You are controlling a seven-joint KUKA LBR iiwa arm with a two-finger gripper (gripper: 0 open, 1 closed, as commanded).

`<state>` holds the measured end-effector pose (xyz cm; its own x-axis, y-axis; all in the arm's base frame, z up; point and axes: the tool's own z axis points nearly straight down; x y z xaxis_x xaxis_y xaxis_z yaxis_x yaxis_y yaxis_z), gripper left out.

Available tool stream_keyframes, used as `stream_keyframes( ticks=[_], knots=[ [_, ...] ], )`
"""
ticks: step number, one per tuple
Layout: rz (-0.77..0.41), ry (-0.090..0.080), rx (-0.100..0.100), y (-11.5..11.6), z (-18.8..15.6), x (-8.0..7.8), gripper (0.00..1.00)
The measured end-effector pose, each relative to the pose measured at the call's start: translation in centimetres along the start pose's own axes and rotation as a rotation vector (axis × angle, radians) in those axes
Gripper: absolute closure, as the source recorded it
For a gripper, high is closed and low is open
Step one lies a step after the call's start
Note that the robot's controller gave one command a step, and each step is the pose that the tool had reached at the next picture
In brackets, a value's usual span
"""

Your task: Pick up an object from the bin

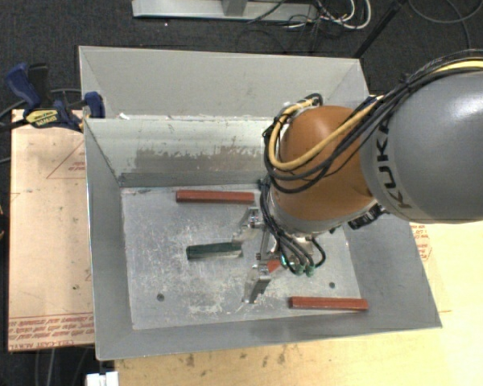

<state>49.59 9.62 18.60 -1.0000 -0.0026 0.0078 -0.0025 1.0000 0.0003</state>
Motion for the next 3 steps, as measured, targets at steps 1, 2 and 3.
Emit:
stream_keyframes(
  ticks=[1,2,3],
  knots=[
    [0.003,-0.008,-0.001,-0.1,-0.4,-0.2,0.00],
    [0.030,-0.016,-0.003,2.7,7.0,-4.5,0.00],
    [0.113,-0.001,0.000,2.9,8.6,-4.7,0.00]
  ],
)
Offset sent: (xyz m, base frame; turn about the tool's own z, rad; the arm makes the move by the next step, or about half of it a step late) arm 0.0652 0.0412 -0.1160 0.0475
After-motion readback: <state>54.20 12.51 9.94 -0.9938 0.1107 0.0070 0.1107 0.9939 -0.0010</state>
